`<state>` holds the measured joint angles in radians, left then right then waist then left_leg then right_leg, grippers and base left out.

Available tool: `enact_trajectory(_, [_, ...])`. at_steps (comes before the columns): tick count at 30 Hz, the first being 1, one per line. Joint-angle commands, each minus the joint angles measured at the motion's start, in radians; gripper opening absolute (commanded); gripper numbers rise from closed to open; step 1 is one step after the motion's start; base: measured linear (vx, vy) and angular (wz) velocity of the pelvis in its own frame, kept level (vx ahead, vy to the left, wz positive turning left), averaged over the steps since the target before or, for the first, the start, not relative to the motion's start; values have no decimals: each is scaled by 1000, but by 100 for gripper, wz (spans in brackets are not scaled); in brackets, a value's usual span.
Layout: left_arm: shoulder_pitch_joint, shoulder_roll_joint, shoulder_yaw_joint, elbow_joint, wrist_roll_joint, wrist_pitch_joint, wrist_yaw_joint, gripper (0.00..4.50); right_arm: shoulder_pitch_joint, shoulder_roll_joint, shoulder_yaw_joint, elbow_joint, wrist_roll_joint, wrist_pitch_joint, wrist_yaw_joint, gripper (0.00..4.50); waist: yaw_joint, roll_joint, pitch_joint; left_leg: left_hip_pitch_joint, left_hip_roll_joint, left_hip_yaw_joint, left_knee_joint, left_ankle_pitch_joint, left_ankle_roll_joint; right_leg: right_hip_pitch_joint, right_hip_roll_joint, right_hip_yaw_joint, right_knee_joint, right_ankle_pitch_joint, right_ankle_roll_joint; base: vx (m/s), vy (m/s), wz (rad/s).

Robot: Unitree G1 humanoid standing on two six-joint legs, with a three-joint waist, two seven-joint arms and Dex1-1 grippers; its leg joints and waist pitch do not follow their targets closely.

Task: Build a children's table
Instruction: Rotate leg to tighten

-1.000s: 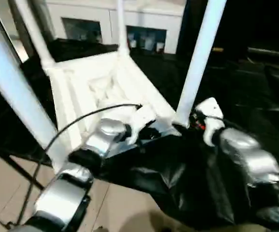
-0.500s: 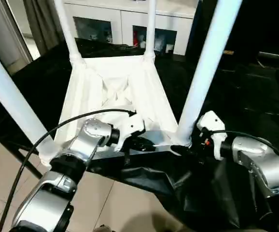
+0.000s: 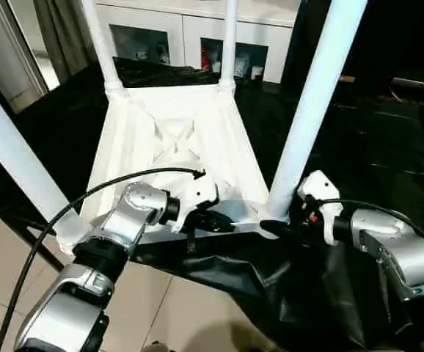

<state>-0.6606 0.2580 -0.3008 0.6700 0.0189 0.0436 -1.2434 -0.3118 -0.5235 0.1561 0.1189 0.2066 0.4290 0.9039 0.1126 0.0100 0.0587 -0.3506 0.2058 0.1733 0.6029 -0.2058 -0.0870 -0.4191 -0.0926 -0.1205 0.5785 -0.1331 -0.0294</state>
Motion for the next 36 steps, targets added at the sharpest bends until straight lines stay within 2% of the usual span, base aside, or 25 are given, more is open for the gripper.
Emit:
enact_trajectory(1, [-14,-12,9,-70,-42,-10,-23,0,1,-10,-15,-20,15,4,12,297,-3,-7,-81,-3,22,-1,-67,-123,76,74,-57,52,-59,-285,-164,0,0,0])
enact_trajectory(5, [-11,-11,8,-74,-41,-7,-25,0,4,-7,-12,-18,16,3,14,276,-3,-7,-82,-2,24,-2,-67,-118,76,74,-57,52,-57,-278,-165,0,0,0])
enact_trajectory(8, [-7,-8,5,-77,-40,-1,-25,0,4,17,-15,4,17,-4,-3,271,-3,-13,-83,-2,22,0,-66,-110,78,73,-58,53,-57,-281,-164,0,0,0])
enact_trajectory(10, [-4,-8,3,-80,-39,1,-23,0,-2,45,-21,33,13,-14,-34,271,-5,-12,-82,-5,22,0,-66,-110,78,73,-59,52,-58,-289,-163,0,0,0])
enact_trajectory(13, [-4,-11,3,-77,-36,3,-16,0,-7,63,-26,47,8,-16,-62,269,-8,-10,-80,-1,23,-1,-68,-125,69,71,-58,51,-62,-317,-154,0,0,0])
enact_trajectory(16, [-30,-39,5,-29,3,35,83,0,-29,143,-40,105,-17,-17,-191,269,-18,-11,-78,-4,20,-2,-70,-138,54,71,-59,49,-67,-353,-140,0,0,0])
enact_trajectory(17, [-48,-58,9,4,20,44,139,0,-35,174,-42,127,-28,-18,-240,269,-24,-9,-77,-1,15,0,-68,-146,50,67,-57,47,-74,-385,-131,0,0,0])
enact_trajectory(19, [-60,-71,12,26,31,49,178,0,-40,196,-45,142,-36,-19,-274,269,-27,-11,-77,-1,13,-2,-69,-147,43,70,-57,45,-79,-415,-113,0,0,0])
enact_trajectory(20, [-82,-92,20,64,47,59,249,0,-52,233,-59,173,-45,-18,-341,269,-29,-10,-75,-2,11,-1,-68,-147,45,68,-55,44,-83,-434,-100,0,0,0])
enact_trajectory(21, [-109,-120,33,110,59,73,338,0,-70,280,-82,215,-54,-27,-422,269,-31,-9,-78,1,9,0,-65,-152,40,64,-55,43,-86,-446,-96,0,0,0])
enact_trajectory(22, [-134,-149,46,152,66,86,419,0,-92,328,-105,261,-62,-43,-510,269,-33,-5,-77,0,8,-1,-65,-150,32,64,-56,43,-85,-447,-96,0,0,0])
enact_trajectory(23, [-152,-171,55,182,70,96,477,0,-109,363,-122,296,-67,-56,-575,269,-35,-9,-82,-1,7,-4,-66,-141,25,69,-56,40,-84,-445,-92,0,0,0])
enact_trajectory(25, [-179,-214,57,222,77,98,551,0,-152,430,-166,381,-62,-89,-705,269,-37,-3,-83,-4,7,-5,-66,-120,31,69,-57,42,-80,-400,-104,0,0,0])
enact_trajectory(26, [-184,-229,57,228,79,98,566,0,-165,451,-181,403,-55,-96,-734,269,-42,-6,-85,-8,9,-6,-67,-113,36,73,-55,43,-74,-361,-117,0,0,0])
enact_trajectory(27, [-191,-243,56,235,82,98,579,0,-176,470,-192,420,-51,-107,-754,269,-43,-5,-87,-7,9,-5,-66,-103,46,73,-55,44,-70,-321,-132,0,0,0])
enact_trajectory(28, [-194,-254,55,236,84,90,581,0,-183,485,-192,417,-47,-114,-751,269,-44,-1,-88,-9,9,-6,-65,-90,58,76,-54,45,-64,-282,-147,0,0,0])
enact_trajectory(31, [-202,-267,52,247,87,74,581,0,-190,501,-183,407,-54,-129,-743,269,-46,-4,-89,-8,10,-4,-64,-80,79,78,-53,47,-57,-221,-176,0,0,0])
enact_trajectory(33, [-212,-273,51,276,86,47,581,0,-198,508,-172,410,-76,-164,-724,269,-46,-3,-87,-6,9,-1,-64,-98,91,76,-54,46,-63,-242,-180,0,0,0])
enact_trajectory(34, [-214,-274,50,283,85,41,580,0,-201,508,-170,414,-78,-176,-720,304,-46,-4,-86,-5,8,-1,-64,-106,90,76,-54,46,-66,-255,-177,0,0,0])
enact_trajectory(35, [-211,-272,49,280,82,34,570,0,-201,500,-167,404,-75,-179,-700,325,-46,-9,-84,-5,8,0,-65,-117,88,77,-54,45,-69,-284,-169,0,0,0])
enact_trajectory(36, [-208,-266,47,275,80,25,556,0,-199,487,-161,387,-75,-179,-679,339,-44,-8,-85,-5,9,-1,-65,-119,86,78,-56,45,-69,-300,-163,0,0,0])
